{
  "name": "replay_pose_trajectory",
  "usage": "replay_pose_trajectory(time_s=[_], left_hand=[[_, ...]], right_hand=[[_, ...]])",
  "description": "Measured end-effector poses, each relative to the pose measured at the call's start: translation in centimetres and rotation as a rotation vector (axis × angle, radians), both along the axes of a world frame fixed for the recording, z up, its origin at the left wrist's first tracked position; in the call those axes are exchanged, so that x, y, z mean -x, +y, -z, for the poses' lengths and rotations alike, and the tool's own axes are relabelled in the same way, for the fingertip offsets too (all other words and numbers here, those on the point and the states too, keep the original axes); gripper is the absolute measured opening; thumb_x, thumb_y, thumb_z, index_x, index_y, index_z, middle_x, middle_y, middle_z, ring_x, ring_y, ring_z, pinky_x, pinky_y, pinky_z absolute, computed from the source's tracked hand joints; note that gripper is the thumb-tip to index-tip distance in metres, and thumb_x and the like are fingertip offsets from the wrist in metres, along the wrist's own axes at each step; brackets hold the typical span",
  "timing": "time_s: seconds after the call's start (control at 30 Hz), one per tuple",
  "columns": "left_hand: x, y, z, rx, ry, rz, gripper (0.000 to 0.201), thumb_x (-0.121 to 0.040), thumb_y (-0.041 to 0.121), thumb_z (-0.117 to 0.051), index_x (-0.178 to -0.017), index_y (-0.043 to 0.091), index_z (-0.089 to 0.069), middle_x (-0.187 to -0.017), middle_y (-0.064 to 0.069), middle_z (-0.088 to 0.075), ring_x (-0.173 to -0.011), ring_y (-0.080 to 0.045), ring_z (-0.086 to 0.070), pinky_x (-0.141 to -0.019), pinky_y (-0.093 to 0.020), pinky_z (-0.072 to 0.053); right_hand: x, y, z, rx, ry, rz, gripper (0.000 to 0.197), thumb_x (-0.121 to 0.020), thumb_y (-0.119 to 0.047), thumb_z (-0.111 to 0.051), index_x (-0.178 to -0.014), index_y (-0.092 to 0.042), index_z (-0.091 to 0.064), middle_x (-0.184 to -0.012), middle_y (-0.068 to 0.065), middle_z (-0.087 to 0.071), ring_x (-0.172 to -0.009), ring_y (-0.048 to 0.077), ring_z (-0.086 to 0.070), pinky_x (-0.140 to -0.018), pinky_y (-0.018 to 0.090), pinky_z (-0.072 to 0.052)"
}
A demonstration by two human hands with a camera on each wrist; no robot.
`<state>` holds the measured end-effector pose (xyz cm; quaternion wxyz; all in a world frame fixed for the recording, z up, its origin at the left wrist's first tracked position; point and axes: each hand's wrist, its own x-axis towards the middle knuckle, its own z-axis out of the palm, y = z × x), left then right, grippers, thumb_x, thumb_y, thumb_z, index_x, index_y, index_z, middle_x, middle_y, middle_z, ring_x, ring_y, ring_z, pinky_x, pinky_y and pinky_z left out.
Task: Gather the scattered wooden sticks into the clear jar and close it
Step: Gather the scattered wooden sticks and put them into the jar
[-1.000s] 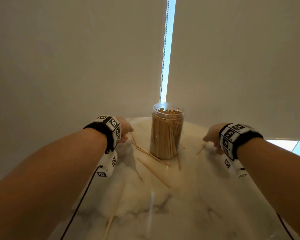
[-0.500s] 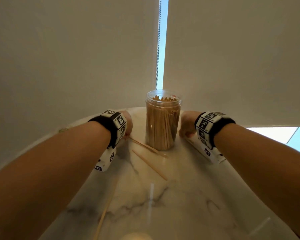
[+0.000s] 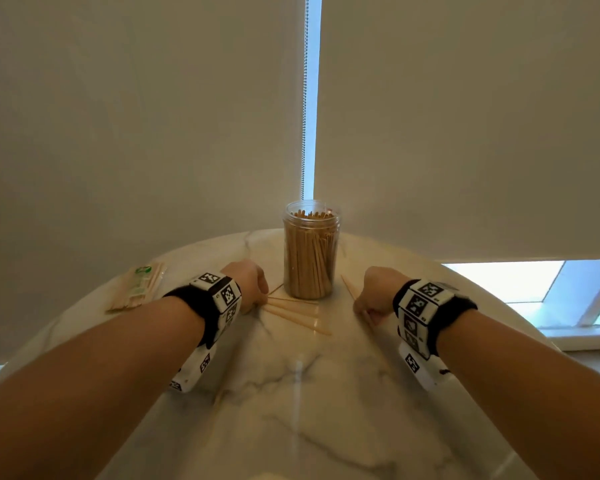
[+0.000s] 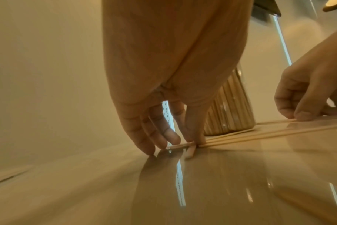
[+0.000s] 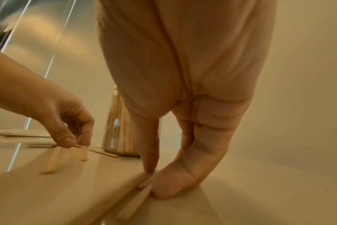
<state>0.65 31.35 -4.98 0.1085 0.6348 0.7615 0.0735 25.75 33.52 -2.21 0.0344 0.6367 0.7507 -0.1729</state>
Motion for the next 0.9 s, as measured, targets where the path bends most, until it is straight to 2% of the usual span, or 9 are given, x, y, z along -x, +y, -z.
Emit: replay_pose_trajectory(time_s=[0.1,0.2,0.33,0.4,0.5,0.6,0.67,0.7,0.9], left_hand=[[-0.5,-1.3,-0.3,0.017,0.092,0.002,0.014,-0.087,0.020,-0.071,-0.100,0.017,-0.074,-0.106,0.001,-0.072,-0.100,-0.019,-0.065,-0.084,-0.026,-0.050],[-1.0,-3.0,-0.3,0.030,0.224,0.019,0.018,-0.093,0.020,-0.061,-0.106,0.011,-0.070,-0.107,-0.007,-0.070,-0.097,-0.026,-0.066,-0.083,-0.032,-0.054],[-1.2,-5.7,-0.4,0.031,0.312,0.032,0.028,-0.097,0.021,-0.054,-0.119,0.006,-0.064,-0.110,-0.013,-0.068,-0.098,-0.029,-0.066,-0.079,-0.033,-0.052],[-1.8,-6.9,-0.7,0.042,0.332,0.036,0.038,-0.097,0.027,-0.058,-0.126,0.002,-0.059,-0.116,-0.013,-0.067,-0.103,-0.029,-0.065,-0.080,-0.032,-0.051],[-3.2,-7.9,-0.7,0.067,0.328,0.070,0.053,-0.090,0.050,-0.063,-0.120,0.006,-0.063,-0.114,-0.009,-0.066,-0.103,-0.026,-0.064,-0.084,-0.033,-0.053],[-4.5,-8.4,-0.8,0.085,0.299,0.103,0.035,-0.091,0.035,-0.067,-0.115,0.009,-0.064,-0.116,-0.009,-0.066,-0.105,-0.027,-0.064,-0.085,-0.033,-0.053],[-5.3,-8.8,-0.8,0.065,0.307,0.131,0.021,-0.096,0.021,-0.059,-0.111,0.007,-0.064,-0.114,-0.011,-0.067,-0.102,-0.028,-0.065,-0.078,-0.032,-0.050],[-5.7,-9.1,-0.8,0.065,0.333,0.140,0.019,-0.098,0.017,-0.054,-0.110,0.006,-0.063,-0.113,-0.012,-0.066,-0.100,-0.029,-0.065,-0.077,-0.032,-0.049],[-6.9,-10.3,0.1,0.082,0.457,0.161,0.022,-0.098,0.007,-0.047,-0.115,0.004,-0.061,-0.117,-0.015,-0.064,-0.106,-0.030,-0.064,-0.088,-0.035,-0.052]], right_hand=[[0.2,-2.8,-0.4,0.029,-0.032,-0.035,0.028,-0.090,-0.030,-0.070,-0.089,-0.004,-0.077,-0.091,0.007,-0.078,-0.074,0.016,-0.069,-0.083,0.029,-0.059],[0.3,-5.6,-0.4,-0.008,-0.105,-0.067,0.015,-0.093,-0.018,-0.065,-0.083,-0.007,-0.067,-0.093,0.009,-0.073,-0.078,0.020,-0.062,-0.065,0.027,-0.052],[-0.2,-8.9,0.0,-0.080,-0.066,-0.069,0.016,-0.095,-0.010,-0.054,-0.107,-0.004,-0.064,-0.099,0.012,-0.062,-0.089,0.026,-0.060,-0.070,0.027,-0.044],[-0.4,-10.4,0.2,-0.088,-0.036,-0.077,0.013,-0.096,-0.017,-0.057,-0.104,-0.008,-0.062,-0.107,0.012,-0.065,-0.099,0.027,-0.064,-0.071,0.027,-0.044],[-0.4,-12.3,0.4,-0.087,-0.037,-0.082,0.021,-0.093,-0.026,-0.065,-0.105,-0.009,-0.062,-0.110,0.010,-0.067,-0.098,0.026,-0.064,-0.071,0.027,-0.044],[-0.4,-13.8,0.2,-0.095,-0.038,-0.073,0.021,-0.098,-0.015,-0.056,-0.114,-0.004,-0.063,-0.119,0.013,-0.066,-0.109,0.028,-0.064,-0.073,0.027,-0.043],[-0.5,-14.6,0.0,-0.086,-0.061,-0.083,0.015,-0.097,-0.012,-0.053,-0.103,-0.004,-0.063,-0.118,0.014,-0.068,-0.109,0.028,-0.065,-0.072,0.027,-0.043],[-0.6,-15.0,0.0,-0.074,-0.076,-0.084,0.013,-0.097,-0.013,-0.054,-0.099,-0.004,-0.063,-0.117,0.013,-0.068,-0.108,0.028,-0.066,-0.071,0.027,-0.043],[-1.5,-16.1,0.1,-0.028,-0.097,-0.068,0.029,-0.095,-0.024,-0.061,-0.119,-0.006,-0.062,-0.117,0.009,-0.068,-0.105,0.026,-0.067,-0.073,0.026,-0.050]])
